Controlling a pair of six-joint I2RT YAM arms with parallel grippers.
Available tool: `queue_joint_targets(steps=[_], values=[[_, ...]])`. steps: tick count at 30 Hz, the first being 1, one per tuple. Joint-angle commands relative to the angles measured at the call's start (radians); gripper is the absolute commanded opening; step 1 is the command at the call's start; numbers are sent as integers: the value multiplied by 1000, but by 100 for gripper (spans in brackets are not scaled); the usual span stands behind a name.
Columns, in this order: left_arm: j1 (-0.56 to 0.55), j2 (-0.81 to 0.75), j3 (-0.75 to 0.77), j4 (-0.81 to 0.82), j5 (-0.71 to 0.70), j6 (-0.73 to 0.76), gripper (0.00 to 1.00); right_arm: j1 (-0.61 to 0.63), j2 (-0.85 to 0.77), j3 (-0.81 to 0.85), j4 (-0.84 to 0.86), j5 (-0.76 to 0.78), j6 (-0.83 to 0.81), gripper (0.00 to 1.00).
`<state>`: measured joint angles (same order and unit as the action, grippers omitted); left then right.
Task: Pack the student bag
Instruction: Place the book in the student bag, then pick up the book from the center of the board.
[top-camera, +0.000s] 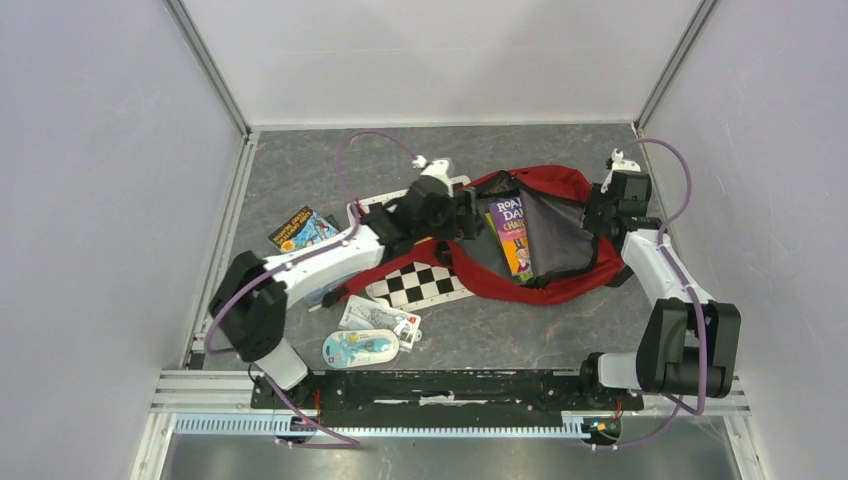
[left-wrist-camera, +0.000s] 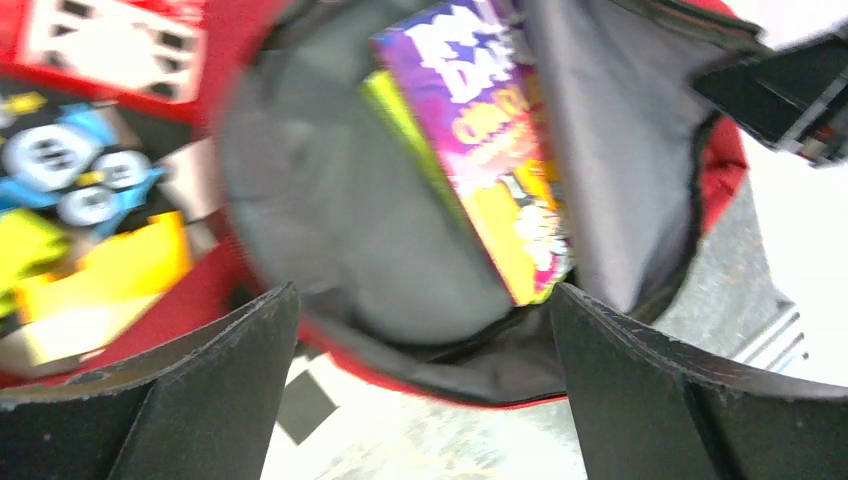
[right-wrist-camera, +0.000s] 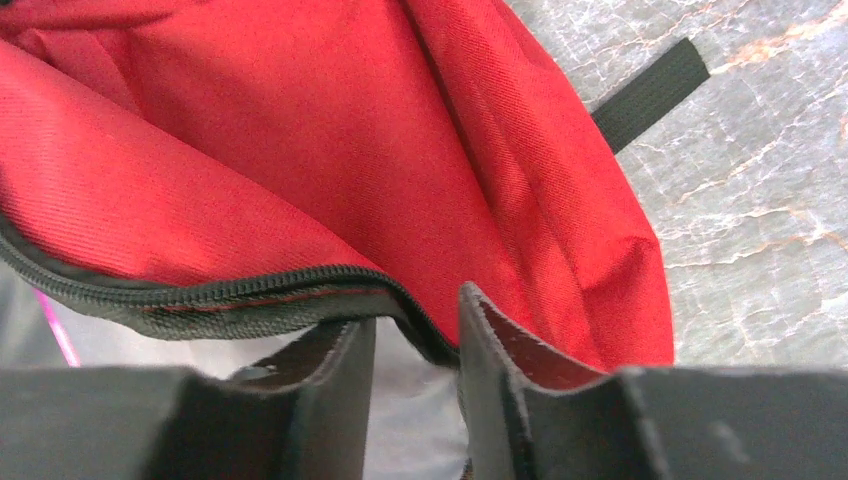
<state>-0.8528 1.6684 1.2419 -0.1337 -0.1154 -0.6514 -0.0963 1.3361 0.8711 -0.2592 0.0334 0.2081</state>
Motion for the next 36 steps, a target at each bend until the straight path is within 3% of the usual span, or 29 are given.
queue_joint_targets(steps=[1,3,5,6,15,22,30,36], values=[[159,-157,-141,-76,50,73,100,-7,-9,1,24,-30,-31,55],[253,-227,-212,-96,89,86,100,-8,-43,-10,31,-31,-36,83],[360,-293,-288,-91,173,90,100,-7,-89,-40,52,-30,-32,97],[419,-324,-324,-91,214,88,100,-8,-114,-52,59,-62,-31,98],[782,-446,-354,-282,273,235,100,8,-245,-45,83,-184,23,98],[1107,-432,-387,-305,373,267,100,297,-192,54,136,-177,64,98],[1244,-299,-372,-305,357,242,100,659,110,263,166,-189,48,96],[1255,-194,-334,-287,359,228,100,887,440,529,154,-281,37,95]])
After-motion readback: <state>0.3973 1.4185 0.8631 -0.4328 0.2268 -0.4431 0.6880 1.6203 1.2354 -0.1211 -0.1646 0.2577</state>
